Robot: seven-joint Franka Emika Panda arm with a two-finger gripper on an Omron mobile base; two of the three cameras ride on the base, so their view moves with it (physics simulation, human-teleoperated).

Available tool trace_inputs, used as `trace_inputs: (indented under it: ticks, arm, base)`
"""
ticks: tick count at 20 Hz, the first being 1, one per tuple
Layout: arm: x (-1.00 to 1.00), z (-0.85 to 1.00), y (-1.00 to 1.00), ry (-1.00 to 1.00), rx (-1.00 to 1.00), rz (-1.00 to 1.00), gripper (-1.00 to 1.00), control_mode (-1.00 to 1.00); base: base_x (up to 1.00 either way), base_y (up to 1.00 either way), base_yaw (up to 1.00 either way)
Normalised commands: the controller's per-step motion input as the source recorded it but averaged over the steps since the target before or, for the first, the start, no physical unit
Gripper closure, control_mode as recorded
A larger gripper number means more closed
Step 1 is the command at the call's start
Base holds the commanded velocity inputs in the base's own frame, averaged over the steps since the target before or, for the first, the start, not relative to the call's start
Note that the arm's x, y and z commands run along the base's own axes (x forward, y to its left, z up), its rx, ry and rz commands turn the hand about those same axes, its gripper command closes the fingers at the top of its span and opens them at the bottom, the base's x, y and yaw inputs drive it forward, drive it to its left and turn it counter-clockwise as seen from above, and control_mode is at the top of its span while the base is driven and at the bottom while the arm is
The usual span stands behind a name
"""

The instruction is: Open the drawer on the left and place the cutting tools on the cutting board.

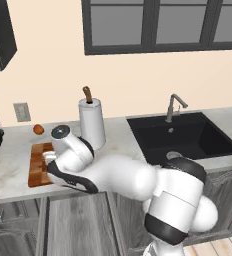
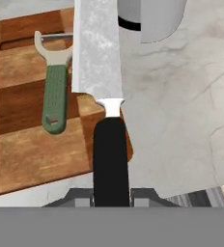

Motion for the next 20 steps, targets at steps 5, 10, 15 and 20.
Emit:
trace_inputs:
  ticks: [5,10,15,20]
  arm:
    - [0.32,0.19,0.60,0.16,0.00,-0.04,1.00,-1.00]
    - [0.06,0.00,0.17,0.00,0.00,0.00,1.00,-1.00]
    - [0.15,-0.07,0.38,0.00,-0.01,0.00,1.00,-1.00]
    - [0.17,-0.23,0.34,0.00,-0.05,0.00,1.00,-1.00]
  base:
    - [0.00,0.00,0.00]
    - [0.00,0.00,0.00]
    - [0.00,0.00,0.00]
    - [0.00,0.00,0.00]
